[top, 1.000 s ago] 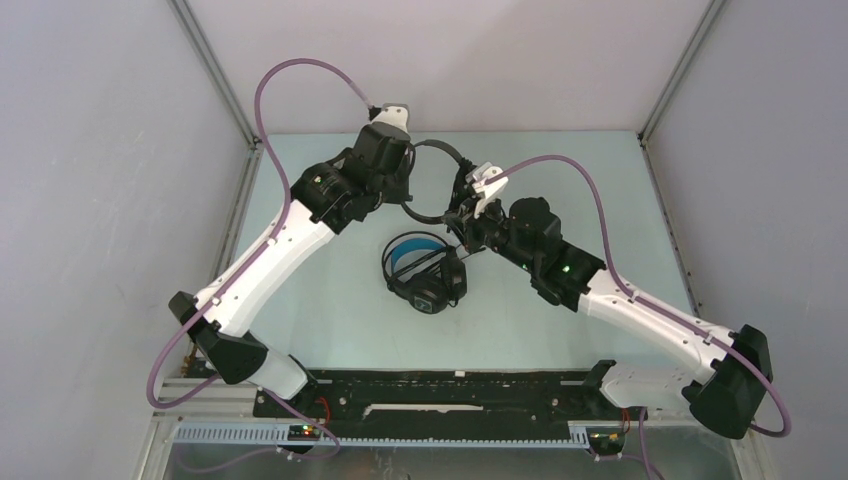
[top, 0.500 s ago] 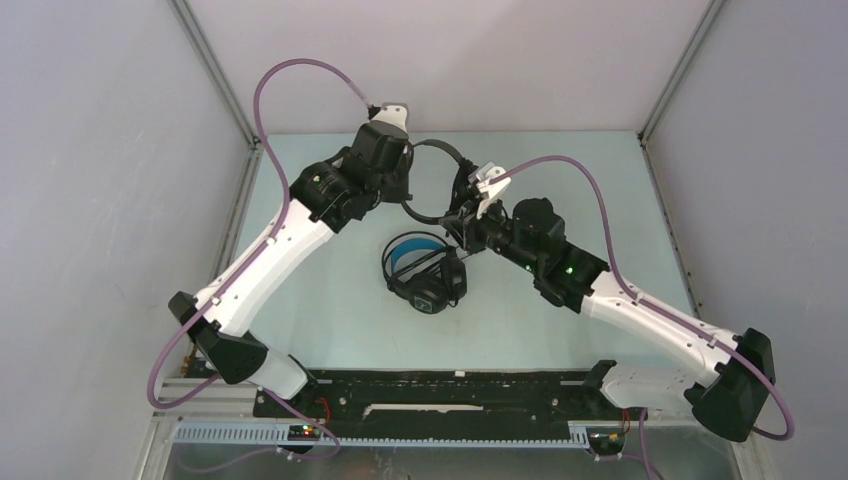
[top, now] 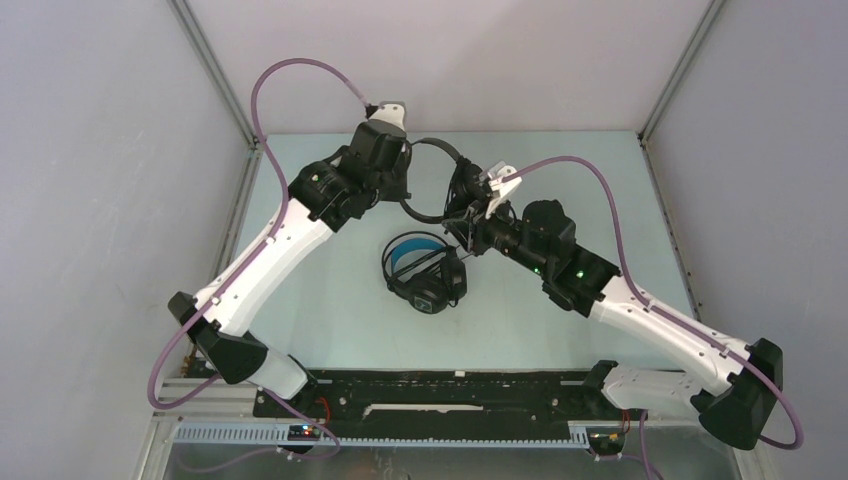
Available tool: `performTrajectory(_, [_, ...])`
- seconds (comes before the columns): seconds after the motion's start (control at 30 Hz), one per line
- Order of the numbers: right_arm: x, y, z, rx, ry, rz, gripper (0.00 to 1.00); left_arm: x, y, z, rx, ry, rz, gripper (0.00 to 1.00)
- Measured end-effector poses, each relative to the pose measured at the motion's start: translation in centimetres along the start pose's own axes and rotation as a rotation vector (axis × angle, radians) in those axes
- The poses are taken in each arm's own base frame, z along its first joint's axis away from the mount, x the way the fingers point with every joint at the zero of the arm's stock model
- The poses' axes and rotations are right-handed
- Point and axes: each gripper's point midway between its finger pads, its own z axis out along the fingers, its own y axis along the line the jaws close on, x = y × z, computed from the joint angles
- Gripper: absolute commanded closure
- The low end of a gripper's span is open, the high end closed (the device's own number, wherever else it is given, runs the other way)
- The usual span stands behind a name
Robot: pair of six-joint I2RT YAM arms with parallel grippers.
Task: Wrap the headphones
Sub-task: Wrap the headphones cable around the headphones.
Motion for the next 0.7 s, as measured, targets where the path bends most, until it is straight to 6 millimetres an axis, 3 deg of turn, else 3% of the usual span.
performTrajectory(0.13, [0.05, 0.09, -0.20, -0.002, 0.005, 0.008, 0.71, -0.03, 0.09, 0.02, -0.001, 0.000, -0.002, 1.00])
performTrajectory(0.57, [0.30, 0.05, -0.19, -0.002, 0.014, 0.004, 0.90, -0.52, -0.03, -0.43, 0.007, 0.000, -0.003, 1.00])
performTrajectory(0.7, [0.76, -0.15, 0.14, 0.004, 0.026, -0.007, 0.91, -0.39, -0.37, -0.49, 0.027, 0.009, -0.004, 1.00])
